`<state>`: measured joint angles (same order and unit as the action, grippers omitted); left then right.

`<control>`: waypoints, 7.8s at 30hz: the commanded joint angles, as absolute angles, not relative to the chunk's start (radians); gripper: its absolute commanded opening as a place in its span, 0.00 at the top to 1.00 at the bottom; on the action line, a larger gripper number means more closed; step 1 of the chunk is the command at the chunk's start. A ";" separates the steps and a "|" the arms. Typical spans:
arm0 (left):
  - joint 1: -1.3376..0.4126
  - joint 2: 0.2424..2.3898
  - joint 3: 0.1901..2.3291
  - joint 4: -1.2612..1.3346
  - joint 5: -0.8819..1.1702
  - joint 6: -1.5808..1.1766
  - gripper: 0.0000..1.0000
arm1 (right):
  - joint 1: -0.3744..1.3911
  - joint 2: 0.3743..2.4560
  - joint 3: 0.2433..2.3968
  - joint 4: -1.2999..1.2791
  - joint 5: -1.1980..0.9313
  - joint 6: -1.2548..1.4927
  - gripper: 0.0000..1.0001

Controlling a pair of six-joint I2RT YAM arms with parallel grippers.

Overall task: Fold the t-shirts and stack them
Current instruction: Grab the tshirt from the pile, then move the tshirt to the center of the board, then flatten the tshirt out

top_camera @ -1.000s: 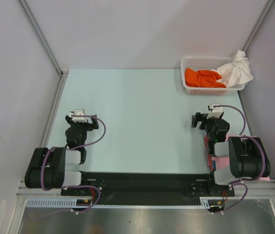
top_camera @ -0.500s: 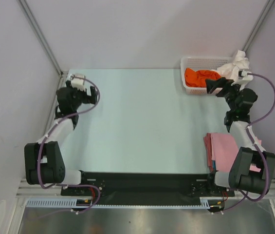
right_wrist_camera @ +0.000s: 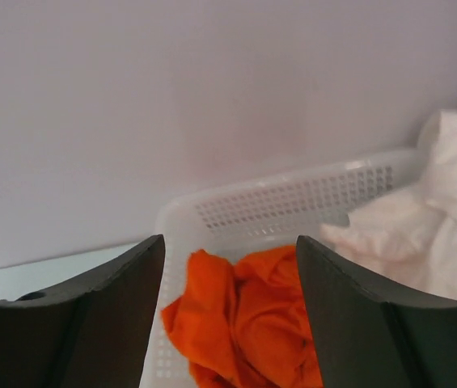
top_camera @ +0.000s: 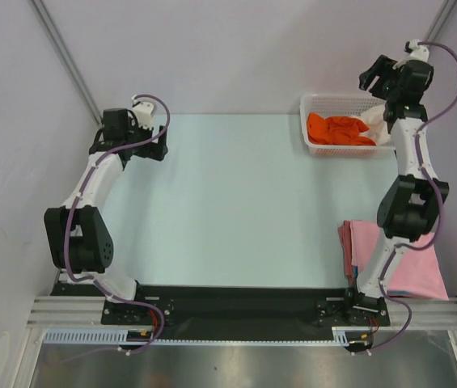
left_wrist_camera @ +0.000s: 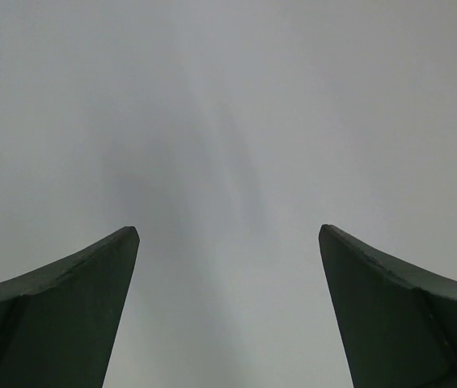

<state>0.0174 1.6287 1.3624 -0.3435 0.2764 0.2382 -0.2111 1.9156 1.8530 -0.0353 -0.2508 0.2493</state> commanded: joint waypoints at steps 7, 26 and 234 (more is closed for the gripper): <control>-0.026 1.674 1.462 -0.523 0.244 0.284 0.00 | -0.201 2.463 2.436 -0.649 -0.081 0.138 0.26; -0.028 1.592 1.436 -0.560 0.241 0.327 0.00 | -0.117 2.134 2.279 -0.572 0.186 0.003 1.00; 0.035 1.060 0.914 -0.667 0.077 0.721 1.00 | 0.523 1.017 1.027 -0.693 0.097 0.520 1.00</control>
<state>0.0124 1.1294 0.7750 -0.5037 0.0067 0.8345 0.5323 1.1076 0.8677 -0.6067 0.0437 0.6109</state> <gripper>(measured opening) 0.009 0.010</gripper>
